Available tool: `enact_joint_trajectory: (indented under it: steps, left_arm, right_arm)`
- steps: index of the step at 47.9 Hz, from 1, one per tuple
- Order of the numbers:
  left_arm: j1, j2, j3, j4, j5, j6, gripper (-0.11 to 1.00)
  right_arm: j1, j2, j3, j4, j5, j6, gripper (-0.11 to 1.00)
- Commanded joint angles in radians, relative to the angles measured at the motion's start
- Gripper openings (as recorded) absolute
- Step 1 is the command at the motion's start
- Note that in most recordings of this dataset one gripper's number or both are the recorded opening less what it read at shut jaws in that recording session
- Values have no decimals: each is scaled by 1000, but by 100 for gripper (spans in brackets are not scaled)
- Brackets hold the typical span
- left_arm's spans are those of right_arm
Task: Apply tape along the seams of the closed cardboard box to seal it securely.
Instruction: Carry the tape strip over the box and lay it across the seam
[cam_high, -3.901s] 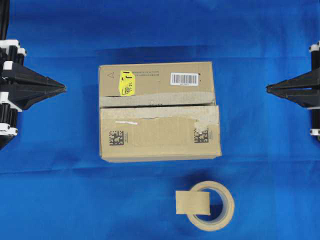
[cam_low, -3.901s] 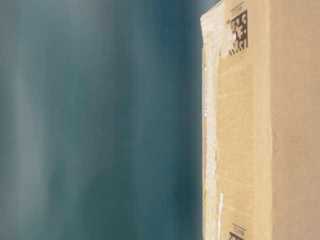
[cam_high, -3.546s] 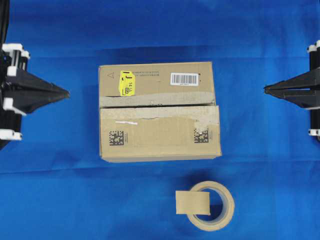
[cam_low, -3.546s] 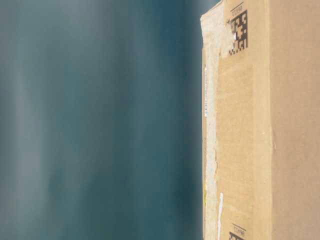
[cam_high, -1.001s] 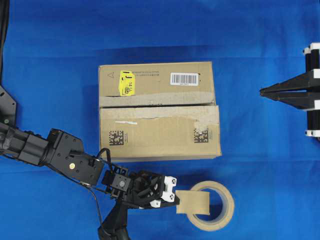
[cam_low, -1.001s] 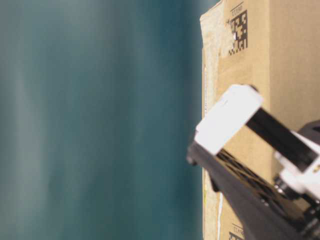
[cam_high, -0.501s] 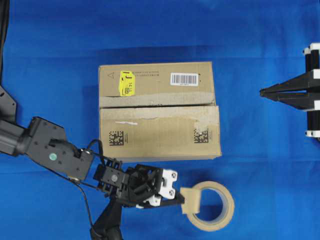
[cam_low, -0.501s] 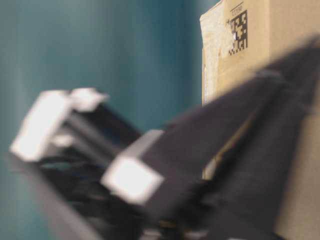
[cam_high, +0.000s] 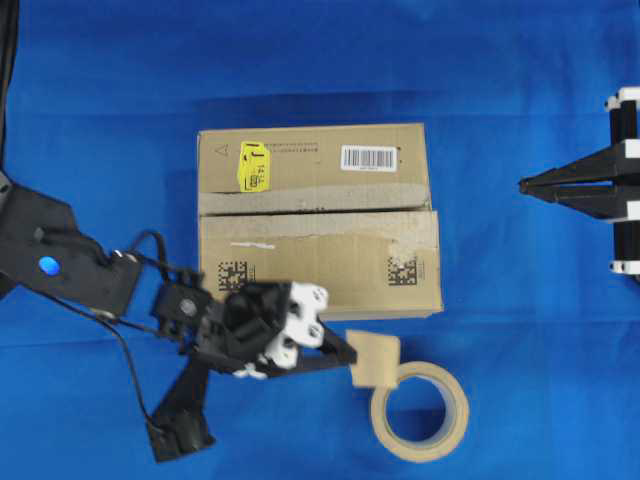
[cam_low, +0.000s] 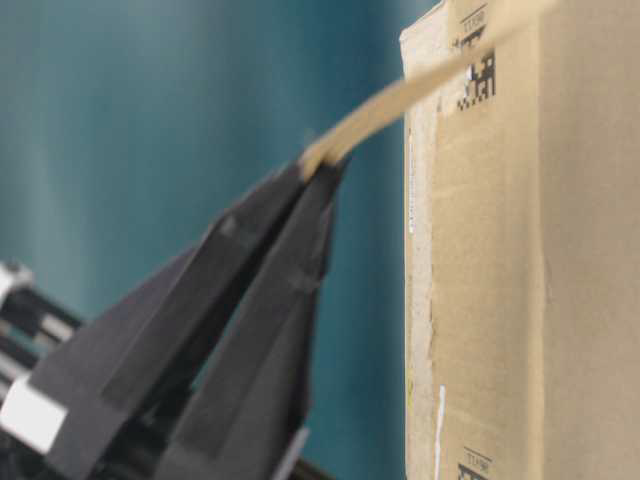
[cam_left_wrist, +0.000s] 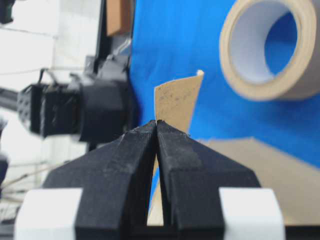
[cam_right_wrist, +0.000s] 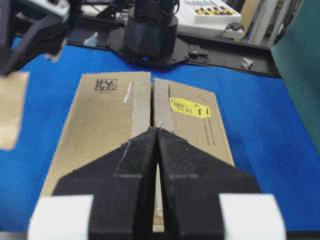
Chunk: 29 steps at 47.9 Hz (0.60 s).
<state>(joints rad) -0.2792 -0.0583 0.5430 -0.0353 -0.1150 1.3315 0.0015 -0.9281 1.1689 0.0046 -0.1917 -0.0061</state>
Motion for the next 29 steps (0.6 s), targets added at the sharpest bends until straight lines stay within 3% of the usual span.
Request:
enact_joint_trajectory:
  steps: [1,18,29]
  left_arm:
    - [35,-71,11,6,-5,5,1]
    - [206,-189,104,9,-5,106,1]
    - [261,-189,107,9,-3,121,1]
  right_arm:
    - [0,5,-29,-2,-5,-2,2]
    - [0,12,-29,-2,-3,-3,2]
    - [0,20,-29,-2,-8,-5,2]
